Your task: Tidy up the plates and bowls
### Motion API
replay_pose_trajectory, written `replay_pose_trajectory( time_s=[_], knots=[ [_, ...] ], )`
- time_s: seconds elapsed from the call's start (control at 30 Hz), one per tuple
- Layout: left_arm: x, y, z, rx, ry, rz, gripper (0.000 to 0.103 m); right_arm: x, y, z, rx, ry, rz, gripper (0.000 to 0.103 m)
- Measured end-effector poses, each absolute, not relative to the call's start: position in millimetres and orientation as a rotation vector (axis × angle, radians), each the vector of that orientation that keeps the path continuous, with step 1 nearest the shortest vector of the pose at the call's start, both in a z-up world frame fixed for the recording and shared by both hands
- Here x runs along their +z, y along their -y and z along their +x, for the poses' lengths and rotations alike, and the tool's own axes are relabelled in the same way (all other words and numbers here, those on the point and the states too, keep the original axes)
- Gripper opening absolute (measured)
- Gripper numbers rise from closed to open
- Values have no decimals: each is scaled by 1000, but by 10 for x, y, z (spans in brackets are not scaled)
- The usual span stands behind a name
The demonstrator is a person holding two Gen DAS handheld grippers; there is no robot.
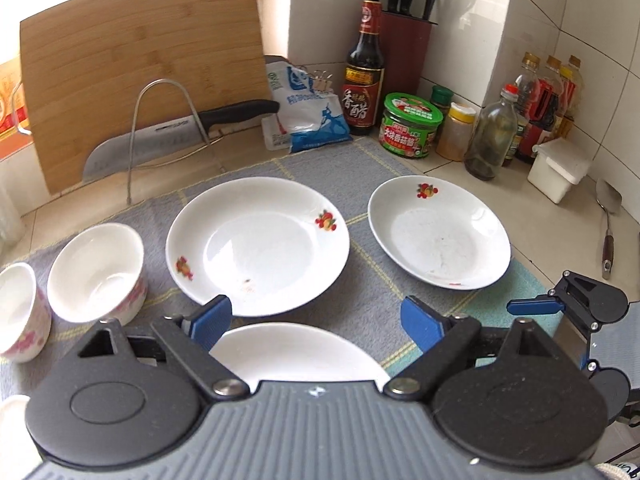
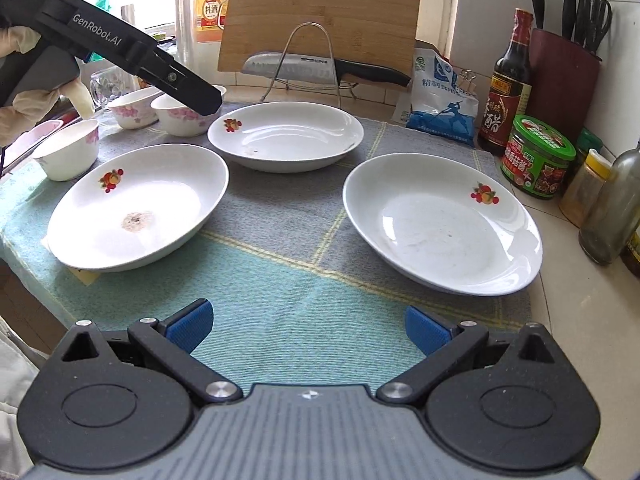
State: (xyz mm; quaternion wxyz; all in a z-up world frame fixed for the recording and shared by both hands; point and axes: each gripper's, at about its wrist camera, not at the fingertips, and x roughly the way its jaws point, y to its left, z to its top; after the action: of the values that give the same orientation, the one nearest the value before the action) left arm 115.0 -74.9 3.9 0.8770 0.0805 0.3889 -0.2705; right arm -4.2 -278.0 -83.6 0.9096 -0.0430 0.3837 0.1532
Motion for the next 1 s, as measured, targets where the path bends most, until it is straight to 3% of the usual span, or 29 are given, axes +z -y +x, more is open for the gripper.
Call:
replay_pose_trajectory(
  time_s=[0.47,1.0],
  knots=[
    [-79,90,843,-415,-838,161,91,-997,1813,-25,540,-787,-184,103],
    [-269,-32,1077,-449,-905,135,91,-1194,1716,23,637,-690,-168,103]
  ],
)
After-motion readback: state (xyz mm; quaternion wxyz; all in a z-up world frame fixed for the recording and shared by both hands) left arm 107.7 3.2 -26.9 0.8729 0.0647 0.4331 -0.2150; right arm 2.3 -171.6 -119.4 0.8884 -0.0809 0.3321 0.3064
